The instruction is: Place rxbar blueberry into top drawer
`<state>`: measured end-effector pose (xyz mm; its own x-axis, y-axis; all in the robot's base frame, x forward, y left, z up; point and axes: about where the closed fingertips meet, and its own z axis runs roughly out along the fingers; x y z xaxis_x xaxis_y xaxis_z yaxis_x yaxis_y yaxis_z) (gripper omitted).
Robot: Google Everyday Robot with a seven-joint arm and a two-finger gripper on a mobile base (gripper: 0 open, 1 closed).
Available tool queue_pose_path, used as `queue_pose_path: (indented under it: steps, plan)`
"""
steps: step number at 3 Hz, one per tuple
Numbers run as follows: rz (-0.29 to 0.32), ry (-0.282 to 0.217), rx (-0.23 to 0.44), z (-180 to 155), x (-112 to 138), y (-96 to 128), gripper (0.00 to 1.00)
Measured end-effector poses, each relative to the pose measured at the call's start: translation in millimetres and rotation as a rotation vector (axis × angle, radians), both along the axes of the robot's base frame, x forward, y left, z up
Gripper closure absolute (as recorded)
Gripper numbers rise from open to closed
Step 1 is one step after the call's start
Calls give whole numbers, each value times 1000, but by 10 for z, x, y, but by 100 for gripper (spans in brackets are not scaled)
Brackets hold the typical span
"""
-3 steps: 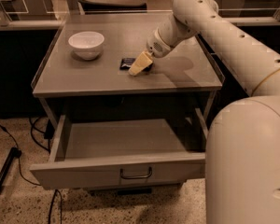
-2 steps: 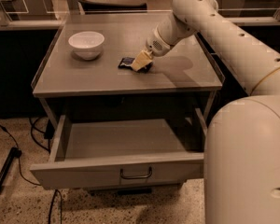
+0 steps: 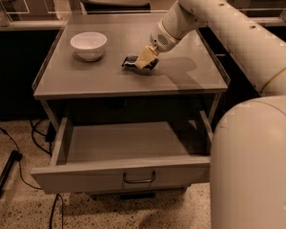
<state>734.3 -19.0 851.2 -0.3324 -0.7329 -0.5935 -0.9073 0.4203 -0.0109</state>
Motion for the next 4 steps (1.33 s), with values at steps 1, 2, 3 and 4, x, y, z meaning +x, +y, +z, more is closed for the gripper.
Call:
queue_pose_path:
  steps: [1,2,3,4]
  plan:
    - [29,-23,22,96,-203,-54,100]
    - [67,-68,52,362,-719,-205,100]
    - [91,-73,58,500,-1214,-387,100]
    - [91,-73,58,500,-1214,-387,100]
